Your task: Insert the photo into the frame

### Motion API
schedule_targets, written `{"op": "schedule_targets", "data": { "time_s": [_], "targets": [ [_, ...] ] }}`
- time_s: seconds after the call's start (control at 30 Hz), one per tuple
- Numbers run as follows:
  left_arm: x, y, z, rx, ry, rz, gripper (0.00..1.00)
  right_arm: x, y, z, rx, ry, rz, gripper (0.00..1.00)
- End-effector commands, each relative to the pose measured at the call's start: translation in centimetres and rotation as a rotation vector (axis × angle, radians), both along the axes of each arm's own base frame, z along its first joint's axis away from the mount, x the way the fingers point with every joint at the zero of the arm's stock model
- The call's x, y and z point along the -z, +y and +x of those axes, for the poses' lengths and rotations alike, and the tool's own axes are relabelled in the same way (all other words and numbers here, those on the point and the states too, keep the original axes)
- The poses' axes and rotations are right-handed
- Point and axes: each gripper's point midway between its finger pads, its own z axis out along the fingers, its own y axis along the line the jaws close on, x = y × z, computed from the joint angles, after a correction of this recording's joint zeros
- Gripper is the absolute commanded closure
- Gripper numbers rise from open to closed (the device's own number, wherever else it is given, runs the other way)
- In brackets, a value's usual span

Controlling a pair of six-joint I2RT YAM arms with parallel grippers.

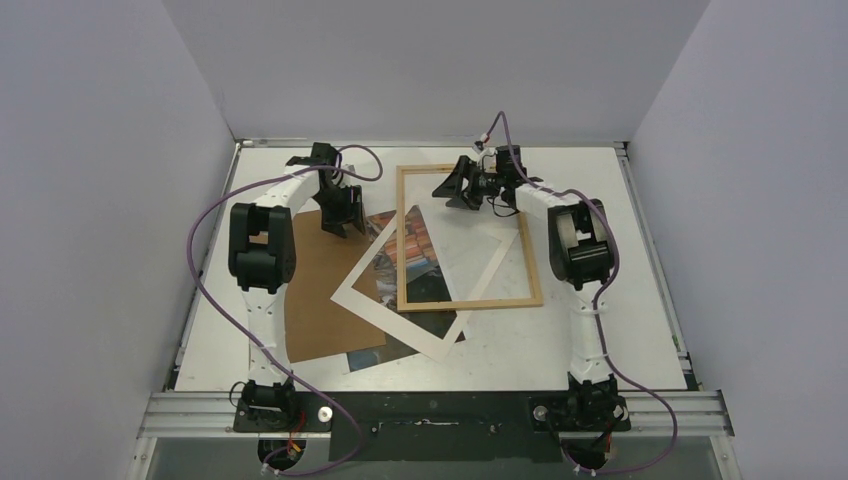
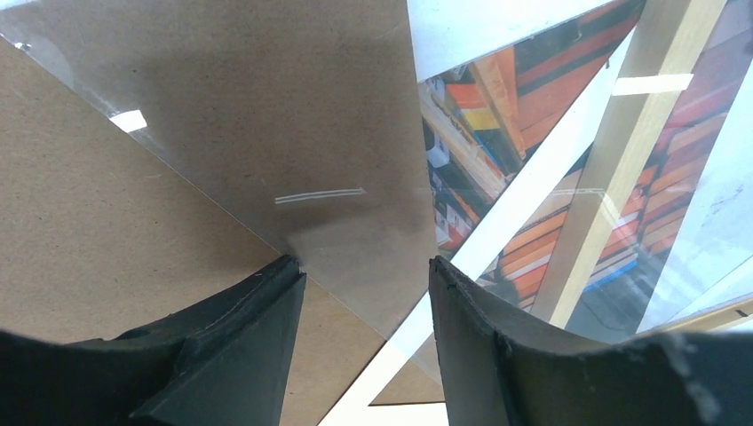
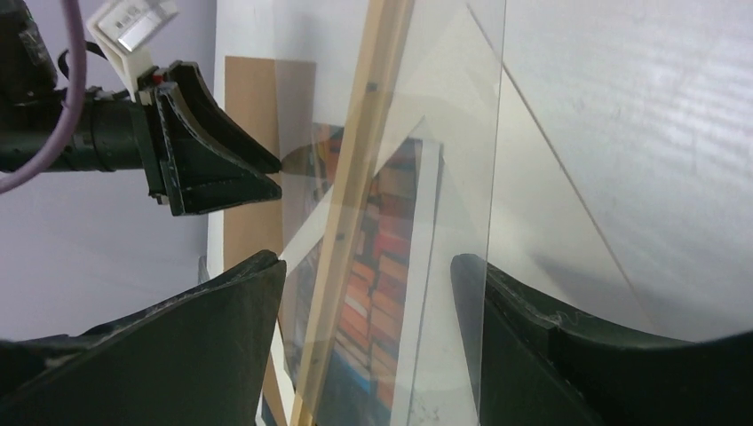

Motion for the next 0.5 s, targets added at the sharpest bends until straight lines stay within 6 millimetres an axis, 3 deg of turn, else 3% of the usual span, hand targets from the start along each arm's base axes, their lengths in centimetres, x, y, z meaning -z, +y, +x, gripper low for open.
{"op": "schedule_targets", "data": {
  "time_s": [0.0, 0.17, 0.47],
  "targets": [
    [6.1, 1.8, -2.2, 0.041, 0.116, 0.117, 0.47, -2.4, 1.7, 2.6, -0.006, -0.128, 0.068, 0.3],
    [6.3, 1.8, -2.4, 0.047, 0.12, 0.123, 0.47, -2.2, 2.4, 3.8, 0.052, -0.143, 0.118, 0.34],
    [6.0, 1.6, -2.1, 0.049, 0.107, 0.119, 0.48, -2.8, 2.5, 4.7, 0.072, -0.152, 0.16, 0.75]
  ]
}}
